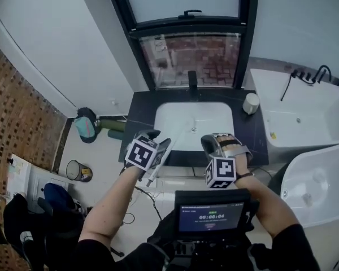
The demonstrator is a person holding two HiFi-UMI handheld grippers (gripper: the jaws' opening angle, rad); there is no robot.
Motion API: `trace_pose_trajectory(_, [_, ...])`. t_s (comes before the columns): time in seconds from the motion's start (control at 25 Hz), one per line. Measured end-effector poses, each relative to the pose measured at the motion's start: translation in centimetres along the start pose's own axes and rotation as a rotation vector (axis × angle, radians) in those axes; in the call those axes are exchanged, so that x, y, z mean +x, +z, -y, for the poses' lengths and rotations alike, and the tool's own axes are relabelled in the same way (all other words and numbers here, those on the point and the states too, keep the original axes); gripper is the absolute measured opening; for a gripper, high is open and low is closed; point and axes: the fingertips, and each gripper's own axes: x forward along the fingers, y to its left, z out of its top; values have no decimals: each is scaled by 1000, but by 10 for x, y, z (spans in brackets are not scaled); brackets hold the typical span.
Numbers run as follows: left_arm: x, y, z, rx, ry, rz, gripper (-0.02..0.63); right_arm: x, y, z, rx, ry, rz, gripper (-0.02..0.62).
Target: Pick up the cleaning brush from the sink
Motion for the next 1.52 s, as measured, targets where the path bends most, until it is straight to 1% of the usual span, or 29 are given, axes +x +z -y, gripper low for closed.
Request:
trace_pose_trajectory(0.12, [76, -23, -27, -29, -41, -109, 199, 48, -27, 27, 61, -8, -18, -14])
trace_pose_trajectory(0.2, [121, -41, -40, -55, -66, -178, 199, 74, -42, 33, 87, 6, -28, -14])
trace_pose_trajectory(0.28, [164, -56, -49, -102, -85, -243, 241, 98, -59, 39, 97, 22, -26, -14])
trace_pose_trajectory(0.32, [185, -60, -55, -130, -88, -274, 241, 111, -69, 45, 104, 28, -24, -14])
trace_pose_trajectory(0.4, [223, -71, -67, -177, -77, -337, 241, 137, -89, 55, 125, 44, -18, -14])
trace_pose_trajectory(0.52, [267, -93, -77, -192, -37, -446, 241, 169, -117, 60, 148, 85, 2, -14])
trace_pose_trajectory(0.6, [300, -91, -81, -205, -45, -457, 241, 189, -135, 69, 157, 101, 15, -14])
trace_pose_trajectory(0.72, [327, -105, -94, -227, -6, -540, 241, 216, -148, 74, 185, 123, 29, -14])
trace_pose_trajectory(0.8, [344, -111, -98, -222, -10, -547, 241, 232, -150, 71, 191, 144, 29, -14])
trace_pose_trajectory(0.92, [367, -111, -107, -237, -17, -522, 241, 257, -159, 70, 191, 155, 1, -14])
trace_pose_trajectory(1.0, [378, -113, -118, -234, -37, -526, 241, 275, -161, 71, 209, 163, -25, -14])
trace_pose_trajectory(1.08, [390, -113, -129, -220, -60, -521, 241, 293, -161, 69, 194, 180, -44, -14])
trace_pose_trajectory(1.2, [406, -119, -132, -223, -87, -529, 241, 314, -168, 67, 199, 193, -65, -14])
trace_pose_trajectory(1.28, [420, -111, -131, -202, -113, -485, 241, 322, -173, 68, 215, 191, -73, -14])
trace_pose_trajectory(1.36, [427, -105, -136, -192, -115, -473, 236, 326, -174, 71, 210, 191, -82, -14])
trace_pose_trajectory(1.4, [428, -105, -140, -190, -113, -480, 192, 329, -173, 70, 199, 194, -88, -14])
trace_pose_trajectory(1.44, [428, -107, -142, -190, -112, -487, 167, 332, -172, 68, 188, 201, -95, -14])
trace_pose_trajectory(1.52, [430, -109, -141, -203, -110, -492, 78, 336, -174, 60, 194, 222, -109, -14])
